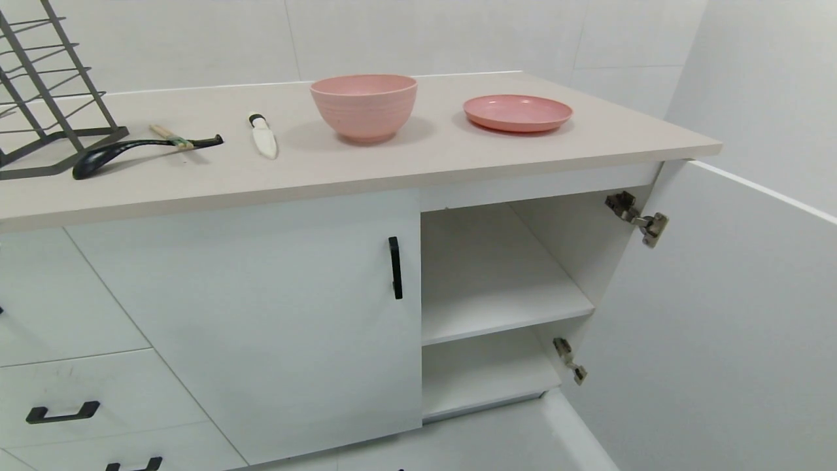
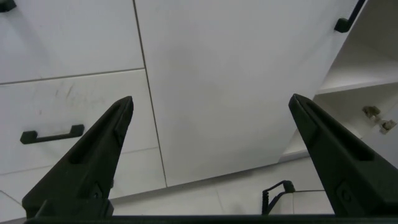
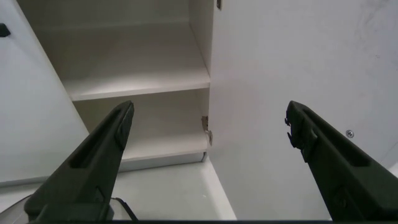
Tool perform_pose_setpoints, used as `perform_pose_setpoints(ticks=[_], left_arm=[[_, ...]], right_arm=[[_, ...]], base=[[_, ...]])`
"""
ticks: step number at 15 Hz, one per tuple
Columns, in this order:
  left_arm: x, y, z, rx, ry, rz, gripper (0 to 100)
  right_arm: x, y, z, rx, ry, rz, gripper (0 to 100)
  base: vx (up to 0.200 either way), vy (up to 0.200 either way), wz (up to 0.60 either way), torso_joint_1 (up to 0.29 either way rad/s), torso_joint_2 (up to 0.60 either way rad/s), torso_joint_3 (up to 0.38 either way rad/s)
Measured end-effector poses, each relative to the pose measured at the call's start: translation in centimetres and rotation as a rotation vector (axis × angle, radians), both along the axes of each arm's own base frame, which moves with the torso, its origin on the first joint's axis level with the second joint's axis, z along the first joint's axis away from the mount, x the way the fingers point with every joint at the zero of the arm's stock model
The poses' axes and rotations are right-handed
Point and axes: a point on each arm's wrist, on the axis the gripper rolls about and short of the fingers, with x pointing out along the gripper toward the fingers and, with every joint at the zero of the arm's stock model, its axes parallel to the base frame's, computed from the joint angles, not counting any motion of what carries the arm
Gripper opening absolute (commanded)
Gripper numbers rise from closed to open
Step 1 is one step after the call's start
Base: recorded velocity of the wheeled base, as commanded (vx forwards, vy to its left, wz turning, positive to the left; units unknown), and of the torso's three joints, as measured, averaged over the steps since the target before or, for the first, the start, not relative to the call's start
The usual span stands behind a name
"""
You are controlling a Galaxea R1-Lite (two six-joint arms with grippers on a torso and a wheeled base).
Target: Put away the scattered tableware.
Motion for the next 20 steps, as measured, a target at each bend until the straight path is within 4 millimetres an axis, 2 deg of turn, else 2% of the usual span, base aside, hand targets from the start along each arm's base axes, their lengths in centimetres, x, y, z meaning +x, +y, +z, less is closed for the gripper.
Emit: perform_pose_setpoints(ticks=[7, 11, 16, 20], left_arm=[[0.01, 0.01, 0.00, 0.002, 0.001, 0.003, 100], [0.01, 0.01, 0.00, 0.003, 0.002, 0.003, 100], [0.01, 0.01, -0.01, 0.002, 0.002, 0.003, 100], [0.01, 0.01, -0.02, 0.002, 0.003, 0.003, 100]], right_arm=[[0.00, 0.00, 0.00, 0.000, 0.000, 0.000, 100], [-0.01, 0.00, 0.03, 0.000, -0.001, -0.001, 100], [-0.01, 0.00, 0.03, 0.000, -0.001, -0.001, 100], [0.00, 0.00, 0.02, 0.000, -0.001, -0.002, 100]], base=[[0.000, 0.000, 0.00, 0.000, 0.00, 0.000], [0.200, 0.000, 0.00, 0.002, 0.00, 0.002], [0.000, 0.000, 0.00, 0.000, 0.00, 0.000], [0.000, 0.000, 0.00, 0.171, -0.08, -0.052]])
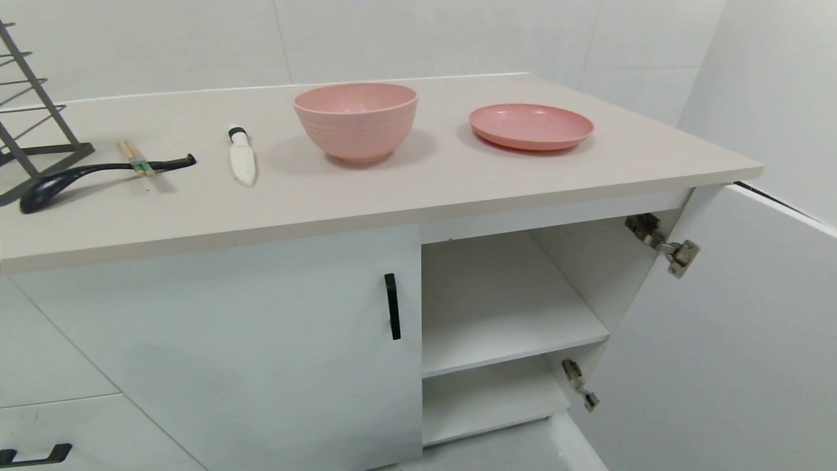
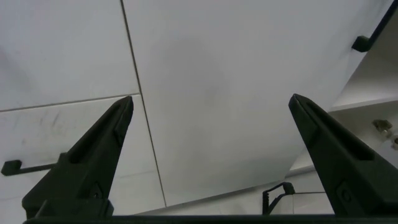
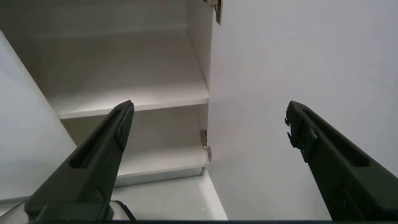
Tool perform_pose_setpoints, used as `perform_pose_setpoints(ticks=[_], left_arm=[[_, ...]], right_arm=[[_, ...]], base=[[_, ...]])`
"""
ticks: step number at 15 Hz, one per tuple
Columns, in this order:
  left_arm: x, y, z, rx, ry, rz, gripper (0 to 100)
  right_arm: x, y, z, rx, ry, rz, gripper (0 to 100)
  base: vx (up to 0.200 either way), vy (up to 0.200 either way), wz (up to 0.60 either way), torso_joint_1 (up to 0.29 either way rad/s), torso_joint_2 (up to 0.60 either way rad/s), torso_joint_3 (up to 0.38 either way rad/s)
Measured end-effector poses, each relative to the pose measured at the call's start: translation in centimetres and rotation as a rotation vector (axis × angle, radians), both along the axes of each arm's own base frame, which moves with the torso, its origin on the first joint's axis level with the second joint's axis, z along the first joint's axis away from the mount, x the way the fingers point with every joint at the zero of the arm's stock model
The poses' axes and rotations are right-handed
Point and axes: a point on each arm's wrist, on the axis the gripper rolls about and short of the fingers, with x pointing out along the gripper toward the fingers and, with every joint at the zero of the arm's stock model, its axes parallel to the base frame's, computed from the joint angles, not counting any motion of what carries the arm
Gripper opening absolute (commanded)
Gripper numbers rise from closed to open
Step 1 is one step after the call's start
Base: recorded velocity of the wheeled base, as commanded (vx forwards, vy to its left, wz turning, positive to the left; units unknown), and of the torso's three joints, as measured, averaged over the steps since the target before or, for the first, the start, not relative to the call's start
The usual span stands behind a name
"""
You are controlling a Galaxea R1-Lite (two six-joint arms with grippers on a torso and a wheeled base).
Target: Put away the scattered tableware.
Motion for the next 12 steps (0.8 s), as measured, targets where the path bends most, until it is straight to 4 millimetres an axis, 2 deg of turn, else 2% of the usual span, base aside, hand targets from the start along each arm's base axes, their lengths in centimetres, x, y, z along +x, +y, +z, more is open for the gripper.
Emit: perform_pose_setpoints(ticks=[2, 10, 12], left_arm=[[0.00, 0.00, 0.00, 0.000, 0.000, 0.000, 100], [0.00, 0.00, 0.01, 0.000, -0.001, 0.000, 100], [0.00, 0.00, 0.00, 0.000, 0.000, 0.000, 100]], right_arm=[[0.00, 0.00, 0.00, 0.000, 0.001, 0.000, 100], [-0.01, 0.00, 0.03, 0.000, -0.002, 0.000, 100], [0.00, 0.00, 0.02, 0.000, -0.001, 0.000, 100]], base=[[0.000, 0.000, 0.00, 0.254, -0.19, -0.193], [0.000, 0.000, 0.00, 0.219, -0.56, -0.212], [0.000, 0.000, 0.00, 0.049, -0.48, -0.217]])
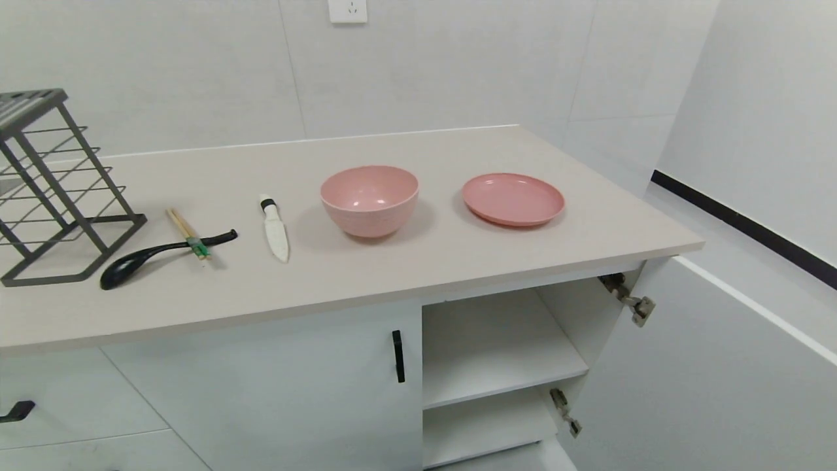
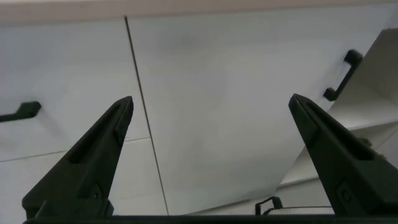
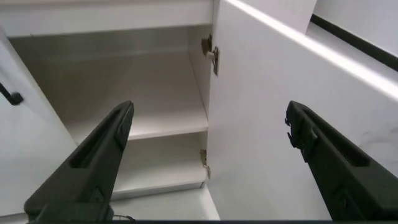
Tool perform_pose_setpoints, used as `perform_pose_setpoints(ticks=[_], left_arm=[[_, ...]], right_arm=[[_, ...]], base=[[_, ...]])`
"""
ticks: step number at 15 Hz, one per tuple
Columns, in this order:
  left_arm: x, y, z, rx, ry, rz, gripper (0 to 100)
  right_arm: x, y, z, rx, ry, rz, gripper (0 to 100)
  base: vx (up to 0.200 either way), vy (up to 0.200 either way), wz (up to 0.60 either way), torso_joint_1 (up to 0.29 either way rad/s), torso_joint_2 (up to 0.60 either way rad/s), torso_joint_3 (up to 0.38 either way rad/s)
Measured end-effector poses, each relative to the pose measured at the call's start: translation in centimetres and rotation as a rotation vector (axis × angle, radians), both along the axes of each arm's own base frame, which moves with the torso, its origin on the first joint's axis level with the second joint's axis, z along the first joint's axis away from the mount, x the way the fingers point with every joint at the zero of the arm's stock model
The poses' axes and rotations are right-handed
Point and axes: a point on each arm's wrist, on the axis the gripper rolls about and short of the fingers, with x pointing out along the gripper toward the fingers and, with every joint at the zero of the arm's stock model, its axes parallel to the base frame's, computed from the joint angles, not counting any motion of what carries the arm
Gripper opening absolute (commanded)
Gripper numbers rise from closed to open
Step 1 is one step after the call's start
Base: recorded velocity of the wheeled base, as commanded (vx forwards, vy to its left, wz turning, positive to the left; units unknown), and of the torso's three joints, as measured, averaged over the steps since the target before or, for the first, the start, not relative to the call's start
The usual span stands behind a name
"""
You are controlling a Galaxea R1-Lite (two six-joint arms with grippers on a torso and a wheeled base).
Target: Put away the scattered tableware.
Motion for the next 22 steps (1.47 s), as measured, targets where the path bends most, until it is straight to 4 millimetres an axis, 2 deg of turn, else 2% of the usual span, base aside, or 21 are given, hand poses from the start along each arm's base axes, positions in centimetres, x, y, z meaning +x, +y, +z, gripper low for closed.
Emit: perform_pose_setpoints(ticks=[22], left_arm=[[0.00, 0.00, 0.00, 0.000, 0.000, 0.000, 100]], right_arm=[[0.00, 0.00, -0.02, 0.000, 0.001, 0.000, 100]], base=[[0.000, 0.000, 0.00, 0.294, -0.52, -0.249]])
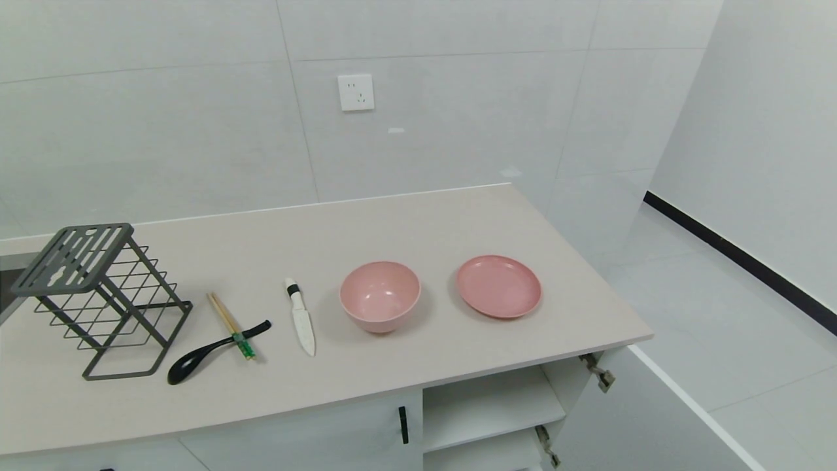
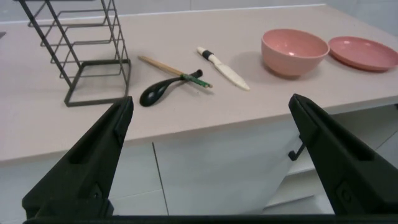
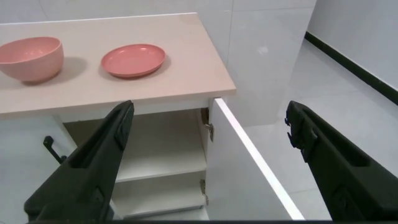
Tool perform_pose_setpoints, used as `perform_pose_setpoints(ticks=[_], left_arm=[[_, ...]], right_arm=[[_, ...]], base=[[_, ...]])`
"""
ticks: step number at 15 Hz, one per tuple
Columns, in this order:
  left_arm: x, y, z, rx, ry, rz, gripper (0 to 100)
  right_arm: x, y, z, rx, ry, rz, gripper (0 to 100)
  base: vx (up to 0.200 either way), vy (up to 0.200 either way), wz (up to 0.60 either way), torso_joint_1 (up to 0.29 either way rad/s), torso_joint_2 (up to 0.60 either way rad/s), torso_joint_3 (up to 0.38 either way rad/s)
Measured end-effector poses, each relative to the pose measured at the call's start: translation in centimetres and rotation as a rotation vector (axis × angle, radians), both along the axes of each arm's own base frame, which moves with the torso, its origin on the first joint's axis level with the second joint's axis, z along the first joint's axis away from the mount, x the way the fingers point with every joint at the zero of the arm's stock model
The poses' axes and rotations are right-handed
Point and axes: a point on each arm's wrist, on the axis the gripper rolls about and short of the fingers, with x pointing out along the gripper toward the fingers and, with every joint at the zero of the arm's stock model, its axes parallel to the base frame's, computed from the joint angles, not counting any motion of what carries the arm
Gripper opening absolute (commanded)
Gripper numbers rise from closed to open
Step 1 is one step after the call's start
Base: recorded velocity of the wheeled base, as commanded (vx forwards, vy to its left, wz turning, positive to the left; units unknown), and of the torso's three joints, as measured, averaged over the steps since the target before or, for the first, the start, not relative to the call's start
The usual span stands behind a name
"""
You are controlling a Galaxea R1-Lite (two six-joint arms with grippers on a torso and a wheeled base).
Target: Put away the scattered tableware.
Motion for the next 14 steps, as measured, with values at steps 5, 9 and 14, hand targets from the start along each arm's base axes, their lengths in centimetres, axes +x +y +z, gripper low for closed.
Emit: perform_pose_setpoints(ticks=[5, 9, 14], left_arm=[[0.00, 0.00, 0.00, -0.001, 0.000, 0.000, 100], [0.00, 0.00, 0.01, -0.003, -0.001, 0.000, 100], [0.00, 0.00, 0.01, -0.012, 0.000, -0.001, 100]], right_arm=[[0.00, 0.00, 0.00, 0.000, 0.000, 0.000, 100], [0.00, 0.00, 0.00, 0.000, 0.000, 0.000, 100], [0.00, 0.00, 0.00, 0.000, 0.000, 0.000, 100]], base=[[0.000, 0.000, 0.00, 0.019, -0.03, -0.015], [0.050, 0.000, 0.00, 0.001, 0.00, -0.001], [0.000, 0.000, 0.00, 0.000, 0.00, 0.000]])
